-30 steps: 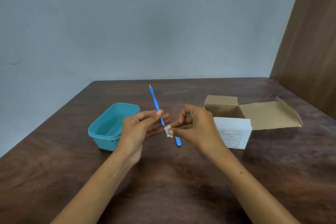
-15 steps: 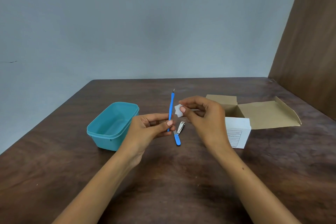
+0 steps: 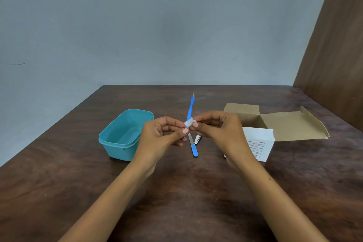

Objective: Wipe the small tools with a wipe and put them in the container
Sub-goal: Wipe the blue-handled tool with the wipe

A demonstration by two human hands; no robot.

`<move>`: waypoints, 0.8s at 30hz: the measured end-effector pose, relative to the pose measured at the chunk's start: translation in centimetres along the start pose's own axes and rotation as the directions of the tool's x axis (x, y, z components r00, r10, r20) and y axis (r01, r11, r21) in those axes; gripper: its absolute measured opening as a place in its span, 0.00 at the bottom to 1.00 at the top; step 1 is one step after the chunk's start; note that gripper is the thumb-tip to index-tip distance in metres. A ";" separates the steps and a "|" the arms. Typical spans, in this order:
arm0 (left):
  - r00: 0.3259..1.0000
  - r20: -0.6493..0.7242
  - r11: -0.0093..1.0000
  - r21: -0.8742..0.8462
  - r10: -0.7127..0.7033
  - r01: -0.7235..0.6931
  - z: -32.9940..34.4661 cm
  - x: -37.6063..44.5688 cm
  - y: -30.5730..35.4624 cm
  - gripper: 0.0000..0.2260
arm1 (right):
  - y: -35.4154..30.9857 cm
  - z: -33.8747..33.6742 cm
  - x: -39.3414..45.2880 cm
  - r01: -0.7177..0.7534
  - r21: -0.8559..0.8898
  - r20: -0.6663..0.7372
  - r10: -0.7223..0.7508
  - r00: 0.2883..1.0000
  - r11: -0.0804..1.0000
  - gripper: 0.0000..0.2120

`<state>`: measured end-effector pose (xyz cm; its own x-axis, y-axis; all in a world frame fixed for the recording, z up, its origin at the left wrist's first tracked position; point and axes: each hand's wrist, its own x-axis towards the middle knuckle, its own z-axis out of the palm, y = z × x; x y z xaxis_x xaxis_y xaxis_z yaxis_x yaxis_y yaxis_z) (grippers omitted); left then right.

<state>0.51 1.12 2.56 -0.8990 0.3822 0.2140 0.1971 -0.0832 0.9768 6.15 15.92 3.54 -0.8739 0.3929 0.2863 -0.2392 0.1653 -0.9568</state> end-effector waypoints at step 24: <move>0.994 0.047 0.995 -0.005 0.102 -0.101 -0.5 0.2 0.4 0.08 | -0.8 0.5 -0.5 -0.072 0.271 -0.045 0.087 0.995 0.960 0.19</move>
<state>0.22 0.73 3.00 -0.8551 0.4143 0.3118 0.2854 -0.1260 0.9501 6.62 15.14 4.17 -0.8713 0.4464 0.2036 -0.2813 -0.1144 -0.9528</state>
